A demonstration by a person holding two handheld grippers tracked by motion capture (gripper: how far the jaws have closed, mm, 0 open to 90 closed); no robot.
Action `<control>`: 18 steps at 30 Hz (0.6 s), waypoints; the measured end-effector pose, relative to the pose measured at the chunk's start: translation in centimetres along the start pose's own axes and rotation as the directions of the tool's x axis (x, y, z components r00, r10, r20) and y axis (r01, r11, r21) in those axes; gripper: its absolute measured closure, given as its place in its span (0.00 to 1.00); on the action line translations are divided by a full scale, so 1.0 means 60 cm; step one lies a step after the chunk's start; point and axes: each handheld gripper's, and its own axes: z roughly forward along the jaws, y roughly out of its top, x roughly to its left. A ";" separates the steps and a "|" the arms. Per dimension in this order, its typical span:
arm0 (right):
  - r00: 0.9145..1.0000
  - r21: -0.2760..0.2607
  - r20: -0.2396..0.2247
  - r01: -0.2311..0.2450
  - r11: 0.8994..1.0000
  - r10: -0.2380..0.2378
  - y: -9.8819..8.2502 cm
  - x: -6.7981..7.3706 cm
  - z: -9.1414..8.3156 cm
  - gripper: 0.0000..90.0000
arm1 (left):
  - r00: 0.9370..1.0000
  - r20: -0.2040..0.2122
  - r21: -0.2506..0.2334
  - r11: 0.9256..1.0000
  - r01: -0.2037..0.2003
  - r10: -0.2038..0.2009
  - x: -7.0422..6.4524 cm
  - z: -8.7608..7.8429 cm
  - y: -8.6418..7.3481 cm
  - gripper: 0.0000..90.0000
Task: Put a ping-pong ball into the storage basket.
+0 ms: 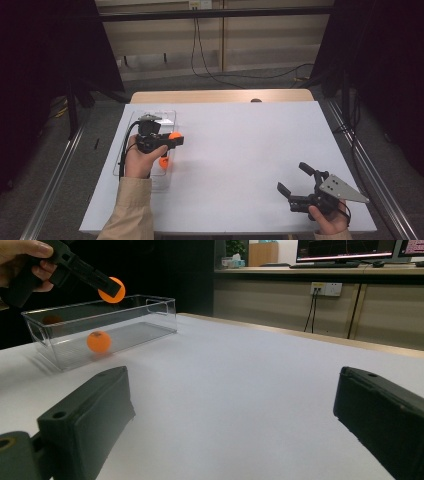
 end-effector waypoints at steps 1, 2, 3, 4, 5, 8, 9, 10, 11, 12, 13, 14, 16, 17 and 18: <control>1.000 0.000 0.000 0.000 1.000 0.000 0.000 0.000 0.000 0.02 | 1.000 -0.001 -0.003 1.000 0.000 0.000 0.000 -0.001 0.000 0.57; 1.000 0.000 0.000 0.000 1.000 0.000 0.000 0.000 0.000 0.02 | 1.000 -0.003 -0.004 1.000 0.003 -0.003 0.001 -0.002 0.000 0.57; 1.000 0.000 0.000 0.000 1.000 0.000 0.000 0.000 0.000 0.02 | 1.000 -0.002 -0.005 1.000 0.004 -0.004 0.001 -0.002 0.000 0.57; 1.000 0.000 0.000 0.000 1.000 0.000 0.000 0.000 0.000 0.02 | 1.000 -0.003 -0.005 1.000 0.003 -0.003 0.002 -0.003 0.000 0.57; 1.000 0.000 0.000 0.000 1.000 0.000 0.000 0.000 0.000 0.02 | 1.000 -0.006 -0.006 1.000 0.002 -0.002 0.003 -0.004 0.000 0.57; 1.000 0.001 -0.001 0.000 1.000 0.000 0.000 0.000 0.000 0.02 | 1.000 -0.004 -0.002 1.000 0.001 -0.001 0.005 -0.006 0.000 0.57; 1.000 0.001 -0.001 -0.001 1.000 0.001 0.000 0.000 0.000 0.02 | 1.000 -0.003 -0.003 1.000 0.001 -0.001 0.005 -0.006 0.000 0.57; 1.000 0.002 -0.002 0.000 1.000 0.000 0.000 0.000 0.000 0.02 | 1.000 -0.005 -0.007 1.000 0.003 -0.003 0.006 -0.007 0.000 0.57; 1.000 0.001 -0.001 -0.001 1.000 0.001 0.000 0.000 0.000 0.02 | 1.000 -0.006 -0.010 1.000 0.006 -0.006 0.006 -0.007 0.000 0.57; 1.000 0.001 -0.001 0.000 1.000 0.000 0.000 0.000 0.000 0.02 | 1.000 -0.006 -0.008 1.000 0.006 -0.006 0.006 -0.007 0.000 0.57; 1.000 0.001 0.000 -0.001 1.000 0.001 0.000 0.000 0.000 0.02 | 1.000 -0.006 -0.007 1.000 0.003 -0.003 0.007 -0.008 0.000 0.57; 1.000 0.001 0.000 -0.001 1.000 0.001 0.000 0.000 0.000 0.02 | 1.000 -0.008 -0.007 1.000 0.002 -0.002 0.007 -0.009 0.000 0.57; 1.000 0.000 -0.001 0.000 1.000 0.000 0.000 0.000 0.000 0.02 | 1.000 -0.009 -0.010 1.000 0.003 -0.003 0.008 -0.010 0.000 0.57; 1.000 0.000 -0.001 -0.001 1.000 0.001 0.000 0.000 0.000 0.02 | 1.000 -0.009 -0.010 1.000 0.005 -0.005 0.008 -0.010 0.000 0.57; 1.000 0.000 -0.001 0.000 1.000 0.000 0.000 0.000 0.000 0.02 | 1.000 -0.008 -0.013 1.000 0.006 -0.007 0.009 -0.011 0.000 0.57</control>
